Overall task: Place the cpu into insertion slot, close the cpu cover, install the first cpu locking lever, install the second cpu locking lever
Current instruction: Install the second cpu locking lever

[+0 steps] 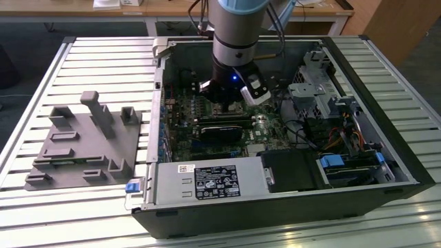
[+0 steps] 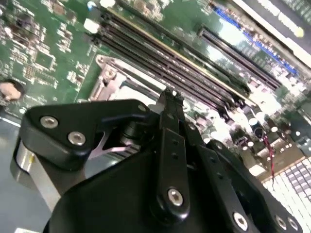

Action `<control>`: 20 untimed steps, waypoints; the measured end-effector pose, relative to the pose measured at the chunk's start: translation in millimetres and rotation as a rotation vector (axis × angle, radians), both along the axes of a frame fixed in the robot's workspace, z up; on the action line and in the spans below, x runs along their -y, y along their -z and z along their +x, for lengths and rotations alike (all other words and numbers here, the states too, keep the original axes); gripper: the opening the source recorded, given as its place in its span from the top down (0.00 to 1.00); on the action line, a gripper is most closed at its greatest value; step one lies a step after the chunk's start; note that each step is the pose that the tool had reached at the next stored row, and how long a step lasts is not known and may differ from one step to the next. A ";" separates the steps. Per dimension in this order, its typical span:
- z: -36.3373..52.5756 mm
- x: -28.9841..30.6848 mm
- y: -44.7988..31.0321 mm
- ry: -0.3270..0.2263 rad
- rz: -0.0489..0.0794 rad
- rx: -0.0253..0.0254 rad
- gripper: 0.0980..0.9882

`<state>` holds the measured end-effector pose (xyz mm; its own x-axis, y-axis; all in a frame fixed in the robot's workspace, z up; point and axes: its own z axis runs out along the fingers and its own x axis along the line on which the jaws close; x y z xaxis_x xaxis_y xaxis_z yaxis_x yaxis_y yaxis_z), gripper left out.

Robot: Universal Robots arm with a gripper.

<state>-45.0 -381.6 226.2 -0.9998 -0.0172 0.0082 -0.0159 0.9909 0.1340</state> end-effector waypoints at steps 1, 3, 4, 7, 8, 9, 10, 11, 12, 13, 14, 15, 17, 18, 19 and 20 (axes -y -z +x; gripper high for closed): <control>-0.4 0.7 0.0 0.000 0.004 0.0000 0.99; -0.7 2.4 0.0 0.002 0.014 0.0000 0.99; -1.1 3.9 0.0 0.002 0.018 0.0000 0.99; -5.4 8.0 0.0 0.002 0.021 0.0000 0.99; -7.6 8.5 0.0 0.002 0.021 0.0000 0.99; -9.7 9.0 0.0 0.002 0.022 0.0000 0.99; -11.7 9.3 0.0 0.002 0.022 0.0000 0.99; -13.1 9.3 0.2 0.002 0.022 0.0001 0.99; -14.1 9.3 0.5 0.003 0.022 0.0001 0.99; -14.7 9.3 1.1 0.003 0.022 0.0001 0.99; -15.0 9.3 2.1 0.002 0.022 -0.0001 0.99; -15.1 9.3 3.5 0.002 0.022 0.0000 0.99; -15.3 9.3 6.9 0.002 0.022 -0.0002 0.99; -15.3 9.3 8.6 0.003 0.022 -0.0001 0.99; -15.3 9.4 10.2 0.002 0.022 -0.0001 0.99; -15.4 9.5 11.2 0.002 0.022 -0.0001 0.99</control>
